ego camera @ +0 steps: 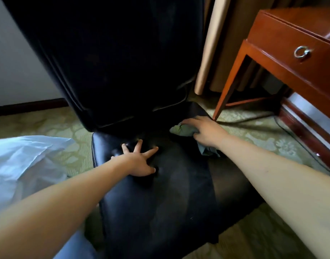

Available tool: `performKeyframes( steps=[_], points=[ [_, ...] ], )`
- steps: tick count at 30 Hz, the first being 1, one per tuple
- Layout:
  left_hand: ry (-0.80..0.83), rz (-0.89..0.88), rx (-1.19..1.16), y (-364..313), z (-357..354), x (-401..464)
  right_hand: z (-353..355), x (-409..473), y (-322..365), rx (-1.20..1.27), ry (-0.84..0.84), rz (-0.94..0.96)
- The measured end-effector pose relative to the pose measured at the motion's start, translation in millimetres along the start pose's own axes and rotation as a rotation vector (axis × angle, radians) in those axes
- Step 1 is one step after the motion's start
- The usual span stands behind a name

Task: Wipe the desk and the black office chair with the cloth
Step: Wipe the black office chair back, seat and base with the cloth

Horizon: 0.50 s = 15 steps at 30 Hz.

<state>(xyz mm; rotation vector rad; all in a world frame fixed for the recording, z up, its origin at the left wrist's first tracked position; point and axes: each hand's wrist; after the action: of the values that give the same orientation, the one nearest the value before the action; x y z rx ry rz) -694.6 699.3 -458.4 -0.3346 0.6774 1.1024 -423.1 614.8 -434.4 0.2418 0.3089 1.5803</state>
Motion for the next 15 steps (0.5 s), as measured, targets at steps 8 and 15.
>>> performKeyframes(
  steps=[8, 15],
  points=[
    [-0.174, -0.094, -0.054, 9.3, 12.3, 16.8, -42.9, 15.7, -17.5, -0.162, -0.135, -0.034],
    [-0.252, -0.157, -0.037, 22.1, 10.4, 37.6, -58.2, -27.7, 25.8, -0.131, -0.071, 0.120]
  ],
)
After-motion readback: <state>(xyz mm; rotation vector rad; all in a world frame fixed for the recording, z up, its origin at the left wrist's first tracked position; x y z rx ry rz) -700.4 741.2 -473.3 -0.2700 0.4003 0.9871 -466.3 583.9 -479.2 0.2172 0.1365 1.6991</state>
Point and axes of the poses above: each hand's wrist, its own x-axis towards the middle knuckle, its own z-axis out of the back of the hand, y = z × x, and after that the axes turned 12 degrees about z, right-handed
